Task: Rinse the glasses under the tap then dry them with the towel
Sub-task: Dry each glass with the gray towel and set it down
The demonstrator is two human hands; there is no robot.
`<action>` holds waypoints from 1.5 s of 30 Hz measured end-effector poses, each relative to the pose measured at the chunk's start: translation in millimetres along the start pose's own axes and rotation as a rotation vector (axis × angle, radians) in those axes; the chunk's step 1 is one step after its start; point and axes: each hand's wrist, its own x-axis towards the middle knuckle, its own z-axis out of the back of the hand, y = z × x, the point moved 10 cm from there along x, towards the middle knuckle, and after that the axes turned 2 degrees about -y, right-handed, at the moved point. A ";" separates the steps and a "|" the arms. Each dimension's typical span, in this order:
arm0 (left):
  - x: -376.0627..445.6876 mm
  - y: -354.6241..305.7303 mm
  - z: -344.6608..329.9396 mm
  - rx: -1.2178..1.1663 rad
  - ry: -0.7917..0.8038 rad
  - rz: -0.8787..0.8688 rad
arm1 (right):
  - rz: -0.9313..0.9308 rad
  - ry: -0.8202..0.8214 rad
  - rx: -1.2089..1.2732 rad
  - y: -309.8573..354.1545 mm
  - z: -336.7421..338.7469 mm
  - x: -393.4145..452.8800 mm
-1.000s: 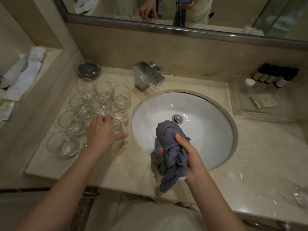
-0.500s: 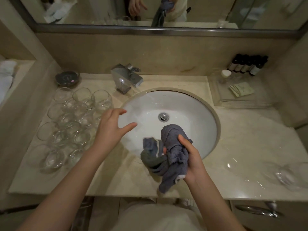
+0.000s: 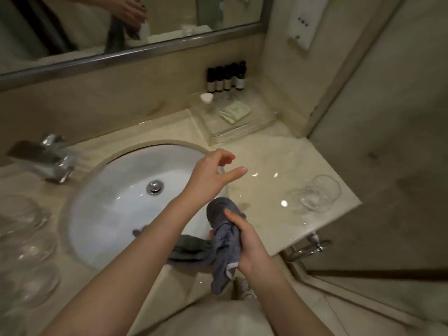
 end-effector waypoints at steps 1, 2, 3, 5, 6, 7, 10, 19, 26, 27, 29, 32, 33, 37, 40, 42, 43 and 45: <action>7.2 -7.7 -19.1 -0.005 0.041 -0.011 | 0.024 -0.006 0.000 7.6 6.0 2.4; 13.3 -14.9 -37.8 -0.005 0.082 -0.019 | 0.045 -0.002 0.001 15.5 10.4 3.2; 19.0 -20.5 -55.7 -0.002 0.119 -0.023 | 0.064 -0.001 0.008 23.3 15.3 4.1; 28.9 -29.7 -89.8 0.008 0.189 -0.031 | 0.104 -0.003 0.034 39.3 25.4 6.1; 32.9 -33.8 -106.4 0.013 0.225 -0.033 | 0.126 0.001 0.050 47.7 29.7 6.5; 36.7 -37.2 -123.2 0.014 0.264 -0.031 | 0.147 0.000 0.059 55.6 35.2 8.8; 44.7 -47.7 -169.0 0.029 0.380 -0.021 | 0.182 -0.002 0.115 73.7 45.4 12.8; 47.5 -66.6 -251.5 0.198 0.571 -0.119 | 0.063 -0.065 0.116 83.2 66.7 12.0; 48.8 -53.3 -273.4 0.235 0.617 -0.136 | 0.048 -0.099 0.160 91.8 73.8 5.9; 48.6 -50.5 -275.0 0.223 0.613 -0.135 | 0.040 -0.089 0.183 91.2 75.1 5.5; 48.5 -48.0 -275.1 0.188 0.586 -0.134 | 0.042 -0.109 0.212 91.2 75.0 5.9; 52.3 -46.7 -268.6 0.108 0.531 -0.086 | 0.065 -0.104 0.265 92.1 72.8 7.1; 55.2 -45.1 -263.2 0.066 0.505 -0.048 | 0.088 -0.084 0.237 92.4 73.3 11.3; 66.1 -36.3 -225.5 -0.076 0.399 0.061 | 0.142 -0.004 0.177 98.9 68.7 17.0; 76.5 -32.8 -170.4 -0.111 0.277 0.063 | 0.124 -0.018 0.121 99.9 62.4 17.2; 79.9 -28.1 -126.5 -0.149 0.177 0.072 | 0.086 -0.041 0.092 96.6 59.3 18.5; 78.4 -24.9 -104.2 -0.176 0.125 0.084 | 0.075 -0.041 0.081 94.9 56.6 18.9; 68.6 -17.1 -61.0 -0.225 0.008 0.118 | 0.050 -0.005 0.066 91.6 44.5 15.2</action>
